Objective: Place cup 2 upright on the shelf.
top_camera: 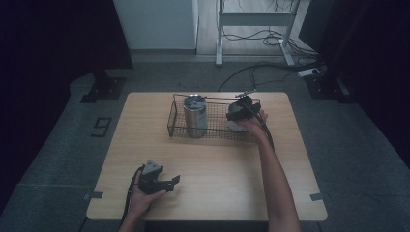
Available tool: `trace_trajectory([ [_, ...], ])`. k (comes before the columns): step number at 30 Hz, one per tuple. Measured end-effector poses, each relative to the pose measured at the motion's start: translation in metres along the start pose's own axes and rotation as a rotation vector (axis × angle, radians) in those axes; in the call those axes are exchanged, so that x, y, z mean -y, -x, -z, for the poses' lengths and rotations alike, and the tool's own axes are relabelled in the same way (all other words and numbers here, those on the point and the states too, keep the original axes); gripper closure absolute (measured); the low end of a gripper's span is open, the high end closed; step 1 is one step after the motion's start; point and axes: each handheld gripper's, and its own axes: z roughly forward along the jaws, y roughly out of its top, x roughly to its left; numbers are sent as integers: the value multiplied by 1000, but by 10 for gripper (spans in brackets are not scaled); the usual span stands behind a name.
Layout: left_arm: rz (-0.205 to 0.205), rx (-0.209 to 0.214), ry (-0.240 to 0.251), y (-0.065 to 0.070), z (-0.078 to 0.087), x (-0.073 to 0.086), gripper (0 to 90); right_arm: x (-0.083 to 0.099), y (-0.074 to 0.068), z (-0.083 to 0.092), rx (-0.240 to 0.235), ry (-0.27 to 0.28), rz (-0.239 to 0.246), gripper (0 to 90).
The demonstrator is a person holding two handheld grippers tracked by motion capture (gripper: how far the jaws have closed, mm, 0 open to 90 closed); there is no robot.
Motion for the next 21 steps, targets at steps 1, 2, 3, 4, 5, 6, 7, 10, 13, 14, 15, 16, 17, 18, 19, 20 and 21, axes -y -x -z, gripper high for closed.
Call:
trace_trajectory([
  [1,0,0,0,0,0,0,146,0,0,0,0,0,0,0],
  [2,-4,2,2,0,0,0,146,0,0,1,-4,10,-1,0],
  [3,-5,3,3,0,0,0,146,-1,0,3,-6,27,-4,0],
  [4,-5,3,3,0,1,0,146,-2,0,5,-8,36,-6,0],
  [5,-4,3,2,0,1,0,146,-2,0,6,-9,47,-11,0],
  [6,-3,2,3,0,1,0,146,-3,0,10,-5,70,-22,0],
  [7,-3,0,4,0,1,0,146,-4,1,13,-8,83,-33,0],
  [10,-1,1,4,0,1,0,146,-6,2,18,-12,106,-38,0],
  [13,3,2,9,0,2,-1,146,-7,3,24,-25,127,-51,0],
  [14,3,1,11,0,3,-1,146,-7,3,26,-27,127,-51,0],
  [15,4,0,13,0,3,-1,146,-7,3,27,-29,128,-54,0],
  [16,4,0,13,0,3,-1,146,-7,3,29,-32,127,-54,0],
  [17,4,1,13,0,4,-1,146,-7,3,30,-35,130,-52,0],
  [18,4,0,13,0,4,-2,146,-6,3,31,-41,130,-55,7],
  [19,4,0,14,0,4,-2,146,-6,3,33,-53,130,-54,16],
  [20,4,0,15,0,4,-2,146,-6,3,34,-60,128,-53,18],
  [21,4,0,16,0,5,-2,146,-6,2,35,-65,130,-51,28],
])
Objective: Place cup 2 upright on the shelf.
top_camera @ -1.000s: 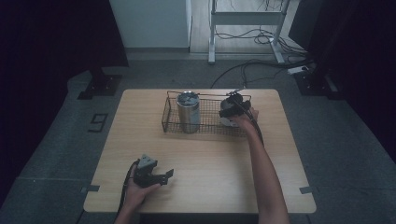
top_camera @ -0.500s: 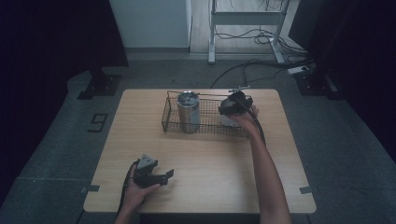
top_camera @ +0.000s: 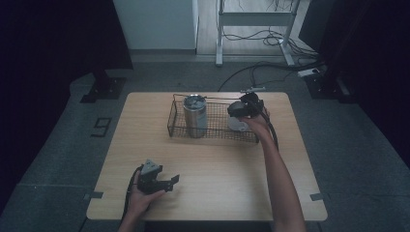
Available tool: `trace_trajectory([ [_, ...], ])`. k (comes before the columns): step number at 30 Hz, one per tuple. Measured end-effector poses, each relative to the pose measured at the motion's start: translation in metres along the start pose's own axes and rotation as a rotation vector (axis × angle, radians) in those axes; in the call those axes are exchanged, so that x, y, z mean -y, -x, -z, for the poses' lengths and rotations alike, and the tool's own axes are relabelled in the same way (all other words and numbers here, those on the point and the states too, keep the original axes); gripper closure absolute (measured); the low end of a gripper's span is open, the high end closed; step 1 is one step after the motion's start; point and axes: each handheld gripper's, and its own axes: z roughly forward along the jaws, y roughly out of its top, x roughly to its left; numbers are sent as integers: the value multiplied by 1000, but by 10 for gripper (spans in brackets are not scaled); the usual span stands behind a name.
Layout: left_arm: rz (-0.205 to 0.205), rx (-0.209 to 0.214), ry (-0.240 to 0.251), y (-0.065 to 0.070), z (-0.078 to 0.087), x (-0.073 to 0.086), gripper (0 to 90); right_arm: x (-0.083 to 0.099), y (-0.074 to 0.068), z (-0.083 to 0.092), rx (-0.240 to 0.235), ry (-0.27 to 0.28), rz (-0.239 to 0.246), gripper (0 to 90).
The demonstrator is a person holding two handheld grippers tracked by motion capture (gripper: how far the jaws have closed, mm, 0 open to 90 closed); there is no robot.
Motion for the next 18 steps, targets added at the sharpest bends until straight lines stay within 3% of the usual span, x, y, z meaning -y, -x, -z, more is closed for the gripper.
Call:
trace_trajectory([
  [12,-5,-9,-5,1,0,-1,146,10,-3,28,-20,64,15,64],
  [18,-11,-6,-8,5,-2,-1,146,25,-3,45,-42,92,8,86],
])
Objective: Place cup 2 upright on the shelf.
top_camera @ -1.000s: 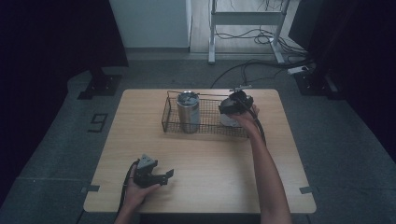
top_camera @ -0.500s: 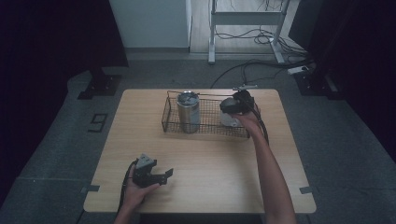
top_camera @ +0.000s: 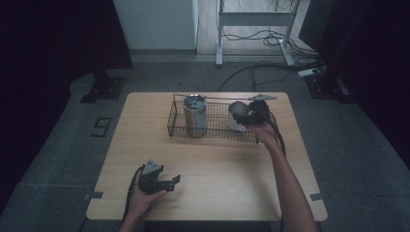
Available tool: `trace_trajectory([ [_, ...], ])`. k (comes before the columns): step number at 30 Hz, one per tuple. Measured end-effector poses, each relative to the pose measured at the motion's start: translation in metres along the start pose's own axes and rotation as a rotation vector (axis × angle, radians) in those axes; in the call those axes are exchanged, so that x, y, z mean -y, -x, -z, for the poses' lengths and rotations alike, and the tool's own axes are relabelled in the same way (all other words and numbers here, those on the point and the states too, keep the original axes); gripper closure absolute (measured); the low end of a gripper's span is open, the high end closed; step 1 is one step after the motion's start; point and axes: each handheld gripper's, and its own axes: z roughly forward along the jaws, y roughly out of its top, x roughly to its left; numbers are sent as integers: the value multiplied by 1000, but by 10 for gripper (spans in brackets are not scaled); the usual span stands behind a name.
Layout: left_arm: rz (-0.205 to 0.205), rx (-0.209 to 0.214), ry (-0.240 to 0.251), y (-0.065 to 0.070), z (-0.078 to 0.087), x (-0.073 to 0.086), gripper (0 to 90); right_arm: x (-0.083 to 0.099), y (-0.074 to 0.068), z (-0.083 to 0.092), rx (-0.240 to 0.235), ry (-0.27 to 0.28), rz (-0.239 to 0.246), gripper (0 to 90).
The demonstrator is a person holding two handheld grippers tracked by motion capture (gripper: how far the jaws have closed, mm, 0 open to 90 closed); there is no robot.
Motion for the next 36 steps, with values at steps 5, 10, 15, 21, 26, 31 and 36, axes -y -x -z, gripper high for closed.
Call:
trace_trajectory([
  [5,2,-4,1,0,0,0,146,13,-3,16,-14,14,5,102],
  [10,7,-7,5,-2,2,0,146,28,-7,33,-19,47,6,131],
  [15,3,-10,3,-2,1,0,146,43,-11,47,-37,60,12,131],
  [21,-1,-12,-2,-1,0,0,146,66,-18,63,-46,84,7,135],
  [26,-5,-13,-2,0,1,0,146,88,-21,76,-42,85,0,142],
  [31,-9,-13,-3,1,1,0,146,103,-22,82,-36,71,6,145],
  [36,-8,-13,-2,1,1,0,146,122,-25,87,-36,45,10,146],
])
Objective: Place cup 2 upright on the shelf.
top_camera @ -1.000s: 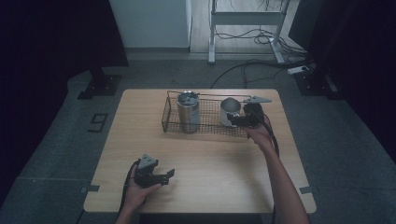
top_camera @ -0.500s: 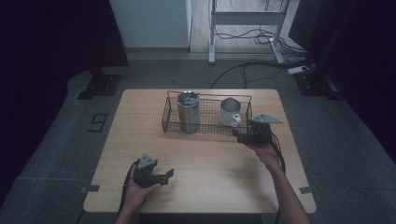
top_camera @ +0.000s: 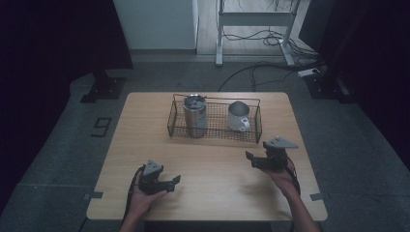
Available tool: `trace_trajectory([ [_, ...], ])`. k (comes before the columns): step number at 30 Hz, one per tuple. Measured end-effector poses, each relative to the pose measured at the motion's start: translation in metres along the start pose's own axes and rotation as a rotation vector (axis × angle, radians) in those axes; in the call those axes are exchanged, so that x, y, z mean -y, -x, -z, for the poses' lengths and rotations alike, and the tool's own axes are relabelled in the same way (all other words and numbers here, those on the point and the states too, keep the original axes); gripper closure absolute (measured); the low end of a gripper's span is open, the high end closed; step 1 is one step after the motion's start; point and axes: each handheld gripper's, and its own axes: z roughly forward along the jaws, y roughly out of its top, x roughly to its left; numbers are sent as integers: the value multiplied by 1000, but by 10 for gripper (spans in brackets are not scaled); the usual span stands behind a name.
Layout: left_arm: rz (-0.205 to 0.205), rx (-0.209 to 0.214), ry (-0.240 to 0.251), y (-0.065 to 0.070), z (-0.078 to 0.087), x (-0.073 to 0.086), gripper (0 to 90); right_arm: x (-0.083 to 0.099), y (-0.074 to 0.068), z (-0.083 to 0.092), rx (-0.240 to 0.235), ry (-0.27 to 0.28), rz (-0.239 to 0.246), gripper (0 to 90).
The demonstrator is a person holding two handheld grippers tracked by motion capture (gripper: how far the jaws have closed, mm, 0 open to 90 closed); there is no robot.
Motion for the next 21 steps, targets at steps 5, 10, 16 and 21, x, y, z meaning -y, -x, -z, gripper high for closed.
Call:
trace_trajectory([
  [5,-2,0,-3,0,0,0,146,16,-5,4,-8,-34,7,147],
  [10,-5,-2,-8,1,0,0,146,30,-9,5,-14,-50,11,148],
  [16,-6,-4,-7,2,-1,0,146,39,-10,3,-12,-58,11,148],
  [21,-11,-10,-10,2,-2,0,146,40,-10,3,5,-53,16,140],
])
